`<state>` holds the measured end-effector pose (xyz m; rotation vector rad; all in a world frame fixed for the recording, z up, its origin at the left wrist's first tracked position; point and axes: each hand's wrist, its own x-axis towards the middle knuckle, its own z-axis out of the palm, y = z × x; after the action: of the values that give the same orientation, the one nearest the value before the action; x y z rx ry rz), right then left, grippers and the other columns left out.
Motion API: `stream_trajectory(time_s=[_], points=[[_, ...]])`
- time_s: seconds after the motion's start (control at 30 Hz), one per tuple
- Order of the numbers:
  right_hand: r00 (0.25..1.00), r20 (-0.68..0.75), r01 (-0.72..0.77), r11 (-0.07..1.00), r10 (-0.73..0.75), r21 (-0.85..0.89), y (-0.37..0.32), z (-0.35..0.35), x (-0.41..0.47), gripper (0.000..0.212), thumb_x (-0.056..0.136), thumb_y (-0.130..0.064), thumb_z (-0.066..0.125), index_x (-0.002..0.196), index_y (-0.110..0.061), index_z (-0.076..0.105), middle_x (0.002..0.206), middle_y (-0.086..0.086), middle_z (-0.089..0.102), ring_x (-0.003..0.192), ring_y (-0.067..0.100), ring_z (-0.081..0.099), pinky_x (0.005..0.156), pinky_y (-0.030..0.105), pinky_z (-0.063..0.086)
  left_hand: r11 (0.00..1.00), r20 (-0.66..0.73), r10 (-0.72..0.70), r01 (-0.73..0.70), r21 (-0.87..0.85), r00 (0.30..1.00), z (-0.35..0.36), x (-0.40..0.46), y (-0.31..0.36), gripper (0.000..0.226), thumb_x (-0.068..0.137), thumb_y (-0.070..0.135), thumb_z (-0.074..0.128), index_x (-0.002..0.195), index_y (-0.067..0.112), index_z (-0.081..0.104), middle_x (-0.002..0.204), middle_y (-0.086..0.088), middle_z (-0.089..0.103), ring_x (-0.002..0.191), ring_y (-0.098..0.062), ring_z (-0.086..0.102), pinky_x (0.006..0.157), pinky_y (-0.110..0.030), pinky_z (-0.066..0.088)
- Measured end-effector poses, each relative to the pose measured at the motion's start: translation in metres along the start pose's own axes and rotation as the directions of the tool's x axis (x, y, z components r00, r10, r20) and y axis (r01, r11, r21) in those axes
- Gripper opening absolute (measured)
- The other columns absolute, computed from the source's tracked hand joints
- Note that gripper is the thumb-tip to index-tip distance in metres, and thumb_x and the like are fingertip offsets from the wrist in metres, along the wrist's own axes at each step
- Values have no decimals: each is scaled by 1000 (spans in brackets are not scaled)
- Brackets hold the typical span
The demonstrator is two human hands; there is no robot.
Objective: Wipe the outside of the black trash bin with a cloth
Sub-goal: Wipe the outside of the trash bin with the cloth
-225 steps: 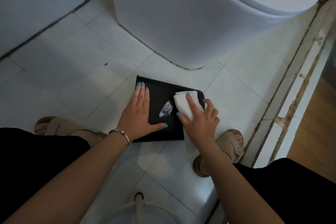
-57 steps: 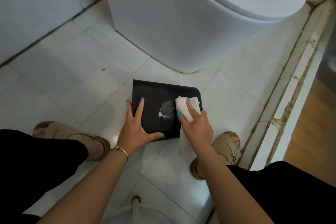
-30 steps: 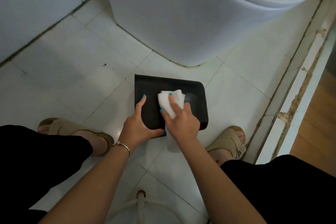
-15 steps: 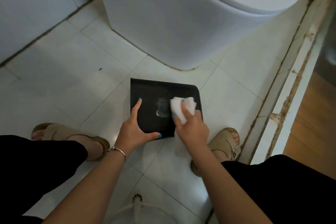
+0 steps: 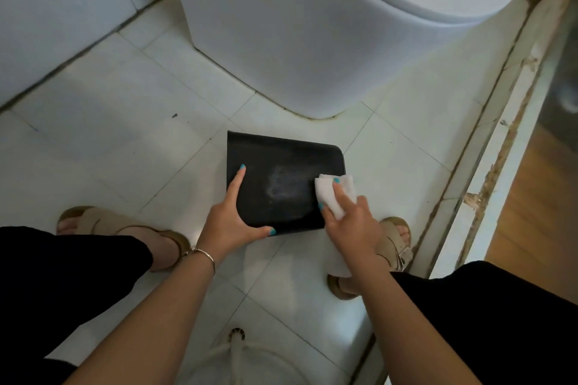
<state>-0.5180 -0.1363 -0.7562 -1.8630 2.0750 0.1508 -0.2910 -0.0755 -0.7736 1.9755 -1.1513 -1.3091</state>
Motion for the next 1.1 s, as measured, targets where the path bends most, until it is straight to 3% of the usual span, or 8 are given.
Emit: stream_trajectory(time_s=[0.1,0.27,0.37,0.57,0.7,0.8,0.97,1.1], points=[[1000,10,-23,999,22,28,-29,10,-14,58,91,-58,46,144,-51,24,123,3,43,94,27,59,72,33,45,1000,-4,-15,15,16,1000,1,-1,1,130,58,35,91,149,50,-1,134,-1,51,100,-11,52,86,-25,50],[950,22,310,950,-311,22,-78,23,-40,60,89,-60,48,145,-49,29,119,3,47,81,25,59,61,29,42,998,-20,-61,60,-12,998,1,-2,1,127,58,39,87,148,53,0,119,-2,62,99,-20,59,79,-26,43],[922,21,387,922,-387,-17,-66,15,-30,58,87,-62,50,141,-51,34,113,2,49,78,25,60,59,30,45,998,-19,-51,51,-27,999,-1,-1,1,129,54,39,91,148,54,3,111,7,54,99,-16,55,80,-25,42],[999,20,-42,993,40,113,8,1,-8,54,87,-59,51,138,-59,32,108,-2,44,99,25,58,80,37,50,1000,-4,8,-8,-14,1000,-2,-1,-2,130,57,36,93,148,52,2,118,11,44,98,-10,50,89,-24,48],[987,15,-161,966,161,204,-7,8,-8,56,88,-60,50,141,-54,32,105,0,42,101,25,56,83,35,46,998,-6,7,-8,-58,1000,1,-1,-1,131,57,30,93,150,50,3,133,6,44,102,-9,47,93,-24,47],[998,31,-54,977,48,208,-46,17,-15,59,87,-64,50,141,-54,31,116,0,44,105,23,54,82,32,42,995,-17,-1,-1,-102,1000,3,-1,-2,130,56,29,94,149,51,5,134,8,46,104,-7,48,88,-18,44],[982,115,131,979,-150,156,-69,8,-7,62,78,-73,54,135,-62,33,102,-6,44,98,16,53,77,32,44,992,-17,-30,27,-125,999,-1,2,-3,129,55,29,94,149,51,8,132,8,49,103,-6,49,82,-13,41],[994,103,22,991,-36,133,-24,-6,15,60,76,-74,54,133,-63,36,101,-7,43,104,20,56,84,34,45,993,-11,-15,14,-121,1000,-1,2,-2,130,55,28,94,149,52,7,137,6,45,104,-8,50,87,-17,46]])
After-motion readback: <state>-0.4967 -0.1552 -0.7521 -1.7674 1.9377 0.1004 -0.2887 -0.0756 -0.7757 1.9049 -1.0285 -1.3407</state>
